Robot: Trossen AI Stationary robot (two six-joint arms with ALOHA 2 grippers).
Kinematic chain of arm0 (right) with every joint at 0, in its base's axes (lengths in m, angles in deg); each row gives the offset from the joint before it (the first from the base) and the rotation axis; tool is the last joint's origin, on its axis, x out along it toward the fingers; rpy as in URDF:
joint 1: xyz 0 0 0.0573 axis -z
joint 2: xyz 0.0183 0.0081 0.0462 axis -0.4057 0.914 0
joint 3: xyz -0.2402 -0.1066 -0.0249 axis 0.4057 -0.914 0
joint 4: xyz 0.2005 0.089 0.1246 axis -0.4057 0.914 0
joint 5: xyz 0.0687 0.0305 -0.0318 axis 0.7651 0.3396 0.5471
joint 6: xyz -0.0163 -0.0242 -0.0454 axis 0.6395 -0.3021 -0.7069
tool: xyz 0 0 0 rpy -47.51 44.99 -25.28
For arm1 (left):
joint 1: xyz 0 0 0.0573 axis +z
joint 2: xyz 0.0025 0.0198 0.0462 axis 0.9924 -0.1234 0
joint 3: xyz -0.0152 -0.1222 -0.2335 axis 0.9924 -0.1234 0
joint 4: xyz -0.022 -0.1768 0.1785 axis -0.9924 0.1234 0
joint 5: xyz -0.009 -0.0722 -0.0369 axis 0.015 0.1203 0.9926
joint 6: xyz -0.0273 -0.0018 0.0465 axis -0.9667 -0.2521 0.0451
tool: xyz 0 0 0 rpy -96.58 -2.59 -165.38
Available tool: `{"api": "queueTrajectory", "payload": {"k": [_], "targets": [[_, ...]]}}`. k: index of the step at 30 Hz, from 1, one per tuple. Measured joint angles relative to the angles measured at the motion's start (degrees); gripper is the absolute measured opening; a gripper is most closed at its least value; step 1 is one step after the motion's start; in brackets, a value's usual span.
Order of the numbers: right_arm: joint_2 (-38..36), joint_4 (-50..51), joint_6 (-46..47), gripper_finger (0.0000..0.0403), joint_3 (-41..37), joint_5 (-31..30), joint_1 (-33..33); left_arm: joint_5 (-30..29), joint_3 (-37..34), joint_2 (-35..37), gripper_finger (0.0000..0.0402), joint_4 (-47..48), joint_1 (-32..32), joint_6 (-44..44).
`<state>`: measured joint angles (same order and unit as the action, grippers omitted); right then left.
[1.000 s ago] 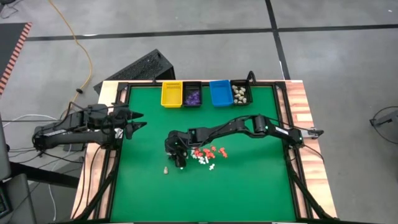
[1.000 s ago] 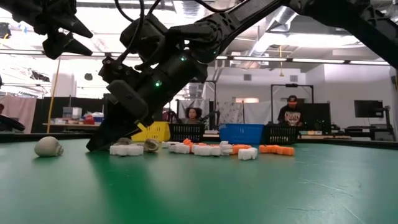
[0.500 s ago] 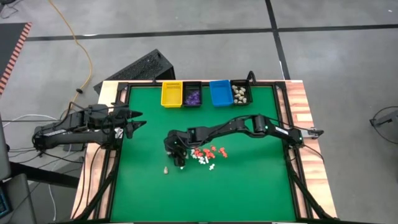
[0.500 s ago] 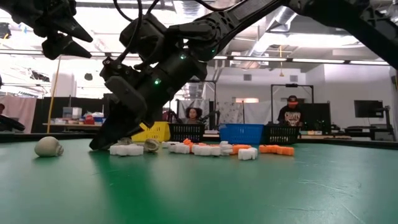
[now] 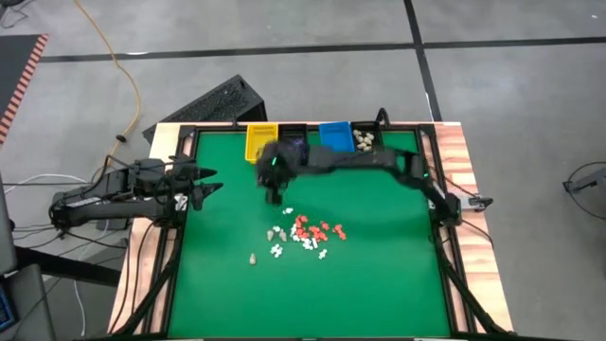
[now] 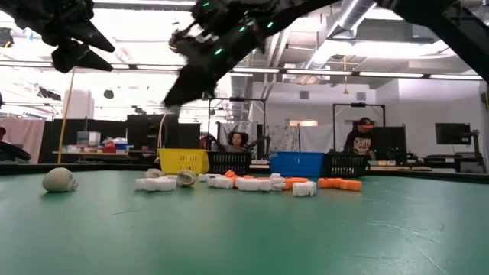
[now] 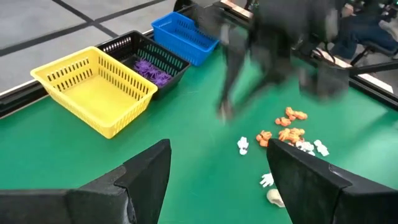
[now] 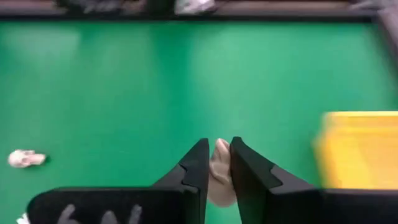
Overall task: Sort Halloween decoration
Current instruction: Put the white skull toy into the right black basket
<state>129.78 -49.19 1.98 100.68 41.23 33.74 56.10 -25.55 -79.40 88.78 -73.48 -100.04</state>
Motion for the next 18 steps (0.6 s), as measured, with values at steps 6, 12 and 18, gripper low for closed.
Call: {"api": "queueTrajectory", "payload": {"k": [6, 12, 18], "targets": [[-7.73, 16.86, -3.46, 0.0056, 0.1, -0.15, 9.57, -1.49, 0.0, 0.0, 0.0256, 0.02, 0.0, 0.02], [-11.42, 34.35, -6.7, 0.0038, -0.1, 0.11, 17.54, -1.93, 0.0, 0.0, 0.0256, 0.06, 0.0, 0.02], [-14.65, 46.45, -7.92, 0.0026, -7.48, 7.19, 20.34, -2.16, 0.0, 0.0, 0.0256, 0.53, -0.02, 0.02]]}}
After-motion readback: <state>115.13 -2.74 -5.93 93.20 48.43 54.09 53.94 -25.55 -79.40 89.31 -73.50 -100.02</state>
